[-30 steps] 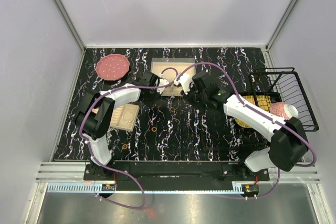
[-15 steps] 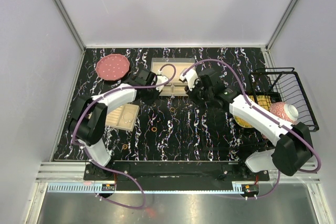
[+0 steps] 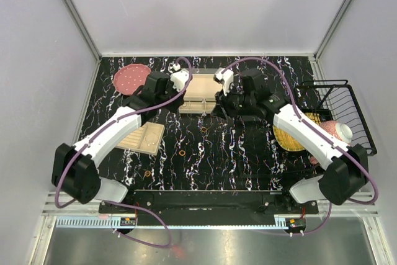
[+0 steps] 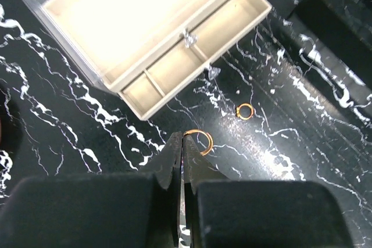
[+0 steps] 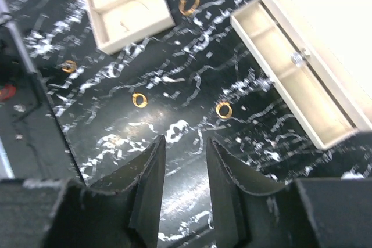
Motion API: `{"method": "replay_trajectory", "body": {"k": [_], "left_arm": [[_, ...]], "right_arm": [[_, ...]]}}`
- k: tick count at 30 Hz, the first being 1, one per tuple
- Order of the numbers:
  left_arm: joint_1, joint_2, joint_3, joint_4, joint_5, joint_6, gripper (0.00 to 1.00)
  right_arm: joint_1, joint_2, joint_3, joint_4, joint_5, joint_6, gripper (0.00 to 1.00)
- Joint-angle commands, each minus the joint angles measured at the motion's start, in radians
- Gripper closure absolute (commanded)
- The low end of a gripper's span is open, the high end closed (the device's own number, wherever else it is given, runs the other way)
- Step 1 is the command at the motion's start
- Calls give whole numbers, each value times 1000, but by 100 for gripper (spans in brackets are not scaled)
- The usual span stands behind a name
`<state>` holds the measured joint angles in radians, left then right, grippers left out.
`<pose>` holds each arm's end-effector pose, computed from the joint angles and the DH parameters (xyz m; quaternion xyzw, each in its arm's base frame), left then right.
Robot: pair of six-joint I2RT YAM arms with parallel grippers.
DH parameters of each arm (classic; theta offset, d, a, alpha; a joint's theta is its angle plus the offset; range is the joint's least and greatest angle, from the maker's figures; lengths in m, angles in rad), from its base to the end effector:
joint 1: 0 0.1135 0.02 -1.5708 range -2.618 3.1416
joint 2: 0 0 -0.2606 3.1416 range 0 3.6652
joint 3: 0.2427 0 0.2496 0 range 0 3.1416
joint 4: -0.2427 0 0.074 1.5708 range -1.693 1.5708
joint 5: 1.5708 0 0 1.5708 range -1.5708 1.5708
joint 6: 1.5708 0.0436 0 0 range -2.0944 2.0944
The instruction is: Organize the mixed jewelry
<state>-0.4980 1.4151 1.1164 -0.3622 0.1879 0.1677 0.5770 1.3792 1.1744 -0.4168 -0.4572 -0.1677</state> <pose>0.2781 -0.1605 0.2853 0.3312 0.8318 -0.1550 0.4177 0.2508 0.1862 0.3129 -0.4116 0.7693 0.2878 0.3948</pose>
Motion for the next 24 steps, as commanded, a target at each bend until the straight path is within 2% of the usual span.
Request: {"method": "replay_trajectory", "body": {"k": [1,13,24], "left_arm": [[-7,-77,-38,137,27,-76,100],[-24,-217,-92,200,-38,-117,100],[-33,-239,-112,210,-39,-132,100]], "right_arm": [[-8,76,123,26,-179,111,59],[-6,270,303,114,-293,296,55],[-6,340,343,177,-342,358,58]]}}
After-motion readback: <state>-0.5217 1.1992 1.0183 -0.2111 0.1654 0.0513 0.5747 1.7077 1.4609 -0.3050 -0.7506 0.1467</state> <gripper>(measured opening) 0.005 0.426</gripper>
